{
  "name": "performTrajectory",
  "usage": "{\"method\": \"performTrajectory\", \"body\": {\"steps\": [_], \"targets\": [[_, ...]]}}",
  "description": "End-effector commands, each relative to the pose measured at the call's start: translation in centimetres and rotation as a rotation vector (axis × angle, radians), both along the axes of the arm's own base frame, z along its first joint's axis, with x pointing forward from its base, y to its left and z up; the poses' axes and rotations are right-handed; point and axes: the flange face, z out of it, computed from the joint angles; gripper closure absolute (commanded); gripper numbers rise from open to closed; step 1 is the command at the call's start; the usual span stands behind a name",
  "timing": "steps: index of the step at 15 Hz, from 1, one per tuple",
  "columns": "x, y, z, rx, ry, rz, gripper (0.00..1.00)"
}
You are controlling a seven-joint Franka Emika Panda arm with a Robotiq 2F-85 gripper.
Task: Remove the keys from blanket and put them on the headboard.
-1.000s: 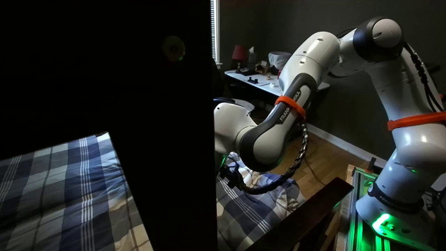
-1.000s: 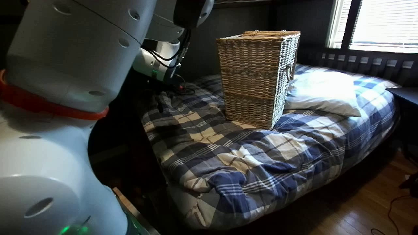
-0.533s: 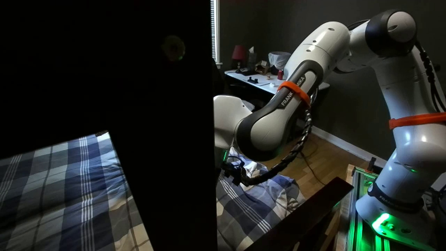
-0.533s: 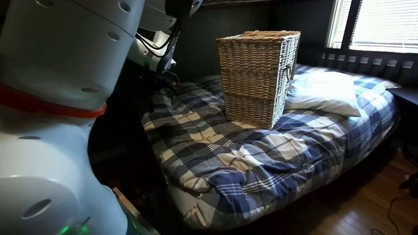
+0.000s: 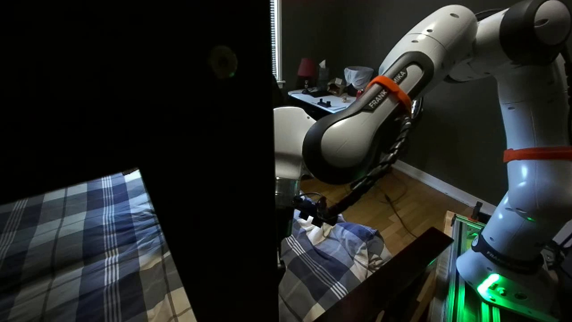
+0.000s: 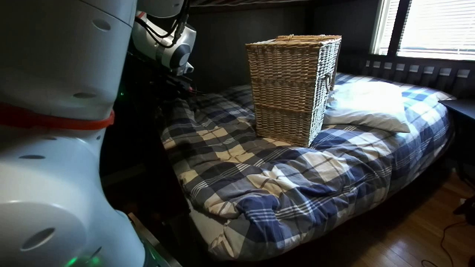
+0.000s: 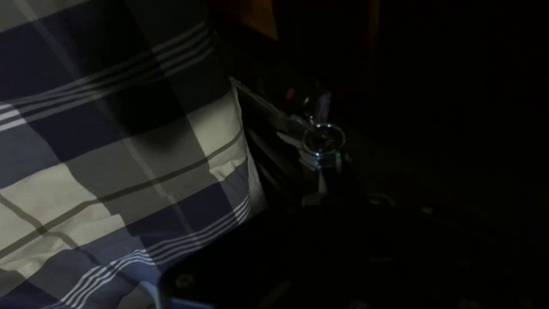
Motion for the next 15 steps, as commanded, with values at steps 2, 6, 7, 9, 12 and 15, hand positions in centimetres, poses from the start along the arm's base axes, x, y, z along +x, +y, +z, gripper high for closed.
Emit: {"method": "performTrajectory", "body": {"steps": [2, 6, 7, 9, 12, 15], "targets": [[-1.4, -1.4, 2.4, -0.069, 0.091, 0.031, 0.99], [-2.1, -2.3, 3.1, -0.115, 0.187, 0.065, 0.99], [-2.1, -2.6, 2.8, -0.129, 0.217, 0.074, 0.99], [-2.0, -3.1, 1.7, -0.164, 0.277, 0.088, 0.99], [-1.9, -3.6, -0.1, -0.207, 0.352, 0.114, 0.99], [-2.1, -3.3, -1.9, -0.245, 0.42, 0.154, 0.99]]}}
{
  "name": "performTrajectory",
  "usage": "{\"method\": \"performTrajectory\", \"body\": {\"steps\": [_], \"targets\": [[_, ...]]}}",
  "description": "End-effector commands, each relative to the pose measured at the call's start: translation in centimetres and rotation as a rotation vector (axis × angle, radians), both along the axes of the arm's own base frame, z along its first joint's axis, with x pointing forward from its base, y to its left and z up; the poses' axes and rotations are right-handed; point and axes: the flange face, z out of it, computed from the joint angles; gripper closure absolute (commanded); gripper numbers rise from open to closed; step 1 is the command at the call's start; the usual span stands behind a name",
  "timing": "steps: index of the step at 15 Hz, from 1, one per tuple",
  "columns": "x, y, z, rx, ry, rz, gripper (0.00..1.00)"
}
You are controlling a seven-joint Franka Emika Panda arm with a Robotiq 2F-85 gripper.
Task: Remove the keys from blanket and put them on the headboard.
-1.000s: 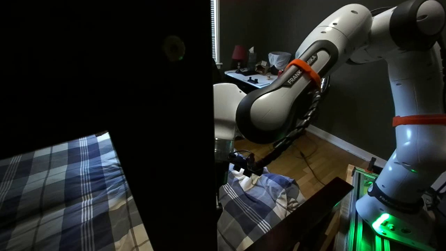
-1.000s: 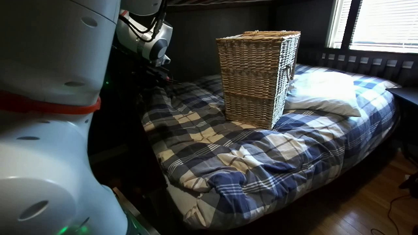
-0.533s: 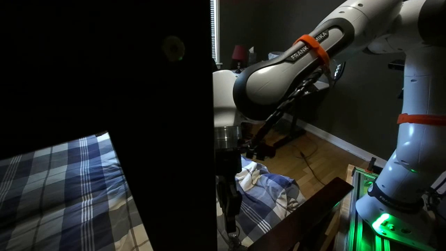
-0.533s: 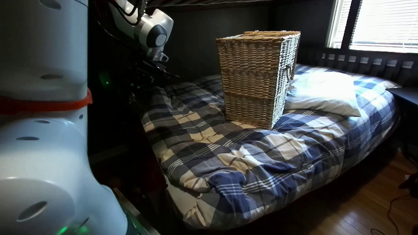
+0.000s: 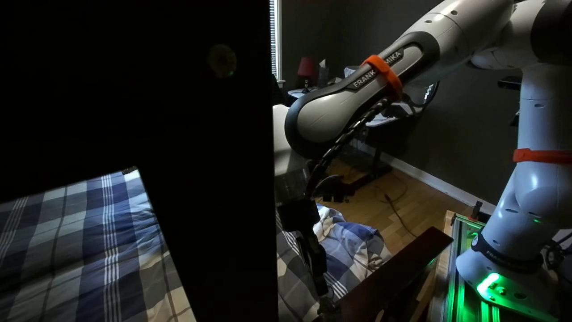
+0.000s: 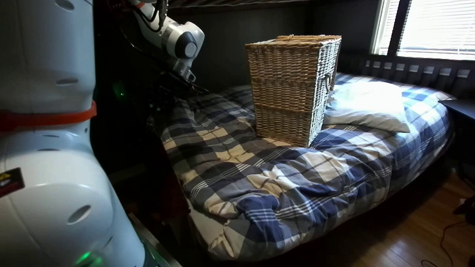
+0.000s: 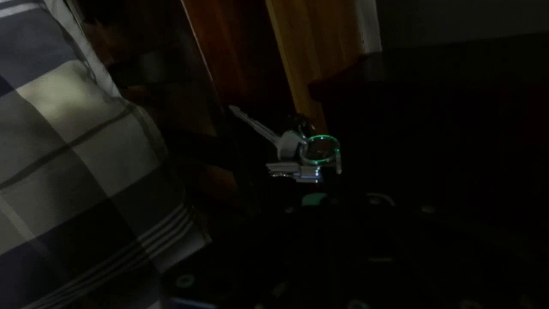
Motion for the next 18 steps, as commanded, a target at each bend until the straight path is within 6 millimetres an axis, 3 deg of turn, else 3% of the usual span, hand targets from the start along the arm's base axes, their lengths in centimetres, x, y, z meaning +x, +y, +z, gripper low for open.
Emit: {"method": "performTrajectory", "body": {"steps": [1, 8, 18], "targets": [[-0.1, 1.0, -1.5, -0.011, 0.089, 0.047, 0.99], [1.0, 3.3, -4.2, 0.002, 0.098, 0.07, 0.99], [2.5, 5.4, -6.5, 0.046, 0.135, 0.08, 0.99]]}}
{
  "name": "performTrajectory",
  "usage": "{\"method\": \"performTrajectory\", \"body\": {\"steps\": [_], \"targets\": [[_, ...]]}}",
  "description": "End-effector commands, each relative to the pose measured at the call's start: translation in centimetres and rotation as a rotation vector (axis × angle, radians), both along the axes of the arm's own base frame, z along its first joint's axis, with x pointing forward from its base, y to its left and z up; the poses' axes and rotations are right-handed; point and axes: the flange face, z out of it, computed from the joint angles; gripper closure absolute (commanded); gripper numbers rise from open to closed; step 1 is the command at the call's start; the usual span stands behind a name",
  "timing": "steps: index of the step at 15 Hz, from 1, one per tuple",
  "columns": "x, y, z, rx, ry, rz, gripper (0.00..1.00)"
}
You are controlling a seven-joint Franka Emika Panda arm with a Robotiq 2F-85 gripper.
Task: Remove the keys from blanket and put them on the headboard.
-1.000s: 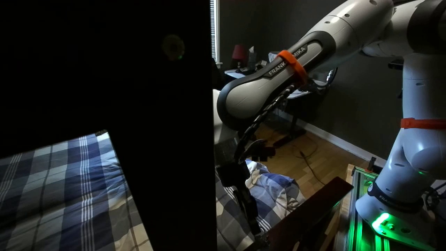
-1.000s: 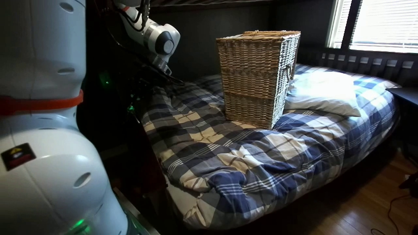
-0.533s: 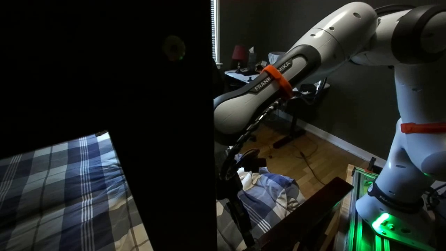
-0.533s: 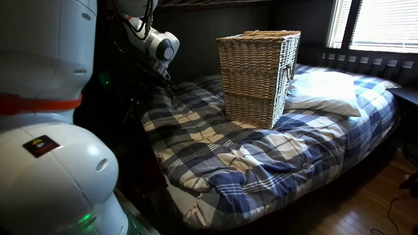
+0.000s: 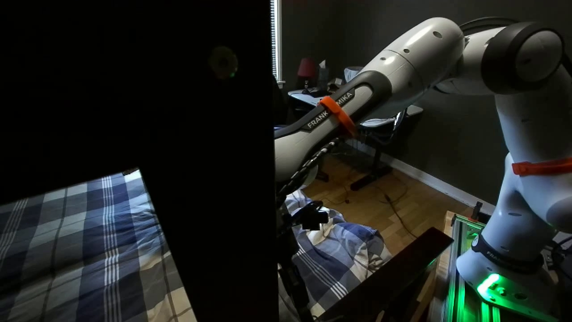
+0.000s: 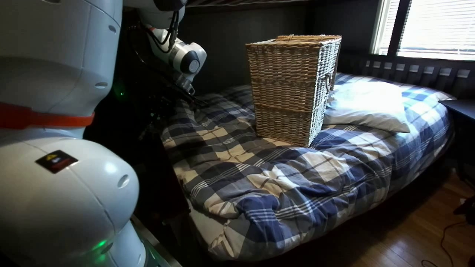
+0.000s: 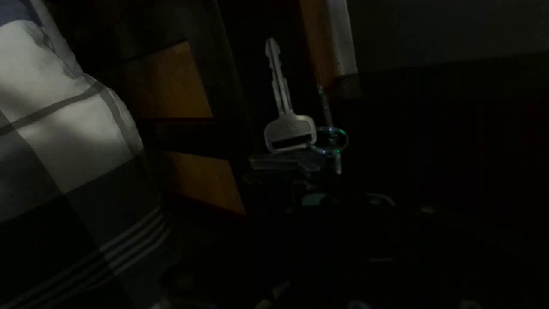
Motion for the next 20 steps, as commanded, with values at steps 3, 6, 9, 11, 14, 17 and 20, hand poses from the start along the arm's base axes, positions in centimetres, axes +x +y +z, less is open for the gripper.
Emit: {"method": "performTrajectory", "body": {"steps": [3, 6, 9, 11, 14, 17, 20], "targets": [[0.2, 1.5, -1.2, 0.03, 0.048, 0.017, 0.99], [0.2, 2.0, -1.5, 0.032, 0.056, 0.018, 0.99], [0.4, 2.3, -1.6, 0.037, 0.064, 0.018, 0.71], [0.5, 2.5, -1.7, 0.04, 0.067, 0.018, 0.57], [0.6, 2.6, -1.3, 0.048, 0.072, 0.019, 0.35], [0.5, 2.8, -1.1, 0.055, 0.081, 0.022, 0.12], [0.8, 2.8, -0.8, 0.049, 0.063, 0.009, 0.0]]}}
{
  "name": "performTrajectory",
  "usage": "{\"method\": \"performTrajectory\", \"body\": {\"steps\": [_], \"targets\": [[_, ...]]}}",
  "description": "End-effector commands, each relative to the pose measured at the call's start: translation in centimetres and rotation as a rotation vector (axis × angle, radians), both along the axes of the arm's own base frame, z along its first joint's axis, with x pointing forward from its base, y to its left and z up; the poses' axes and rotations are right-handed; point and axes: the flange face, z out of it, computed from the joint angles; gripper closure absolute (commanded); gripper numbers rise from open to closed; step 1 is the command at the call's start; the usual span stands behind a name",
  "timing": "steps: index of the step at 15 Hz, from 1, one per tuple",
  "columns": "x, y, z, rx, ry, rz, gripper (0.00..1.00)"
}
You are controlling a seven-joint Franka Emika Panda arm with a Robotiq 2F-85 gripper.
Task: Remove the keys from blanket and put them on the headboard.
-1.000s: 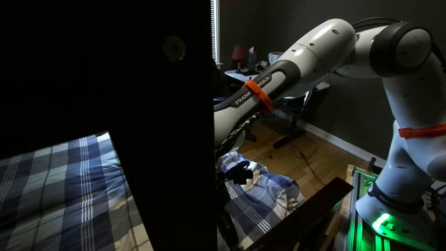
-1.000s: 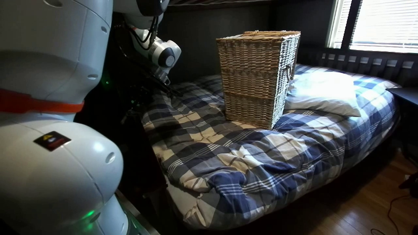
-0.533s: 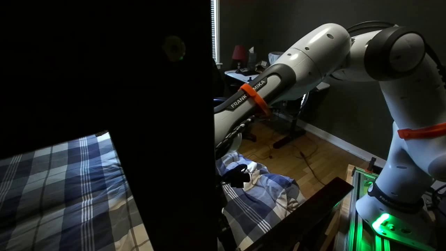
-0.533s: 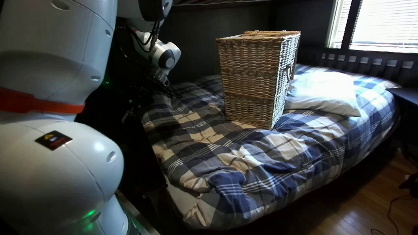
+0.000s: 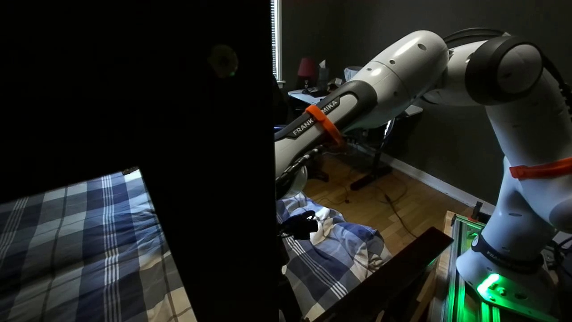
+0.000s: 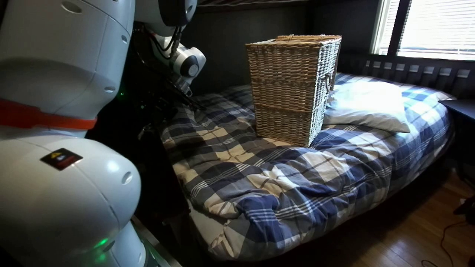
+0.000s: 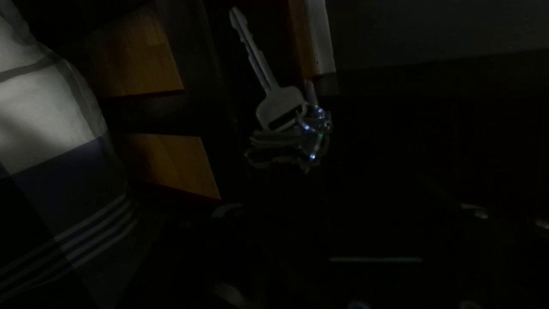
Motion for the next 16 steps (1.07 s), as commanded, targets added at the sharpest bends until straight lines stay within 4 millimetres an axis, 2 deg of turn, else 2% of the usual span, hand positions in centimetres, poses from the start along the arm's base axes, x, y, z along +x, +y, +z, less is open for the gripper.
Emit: {"method": "performTrajectory", "body": {"steps": [1, 5, 8, 13, 16], "targets": [[0.5, 0.1, 0.4, 0.002, -0.002, -0.01, 0.0], [1.2, -1.6, 2.3, -0.078, -0.071, -0.082, 0.0], [1.0, -3.6, 5.4, -0.163, -0.167, -0.132, 0.0], [-1.1, -6.8, 13.6, -0.287, -0.283, -0.255, 0.0], [-1.9, -10.7, 18.2, -0.375, -0.373, -0.33, 0.0]]}}
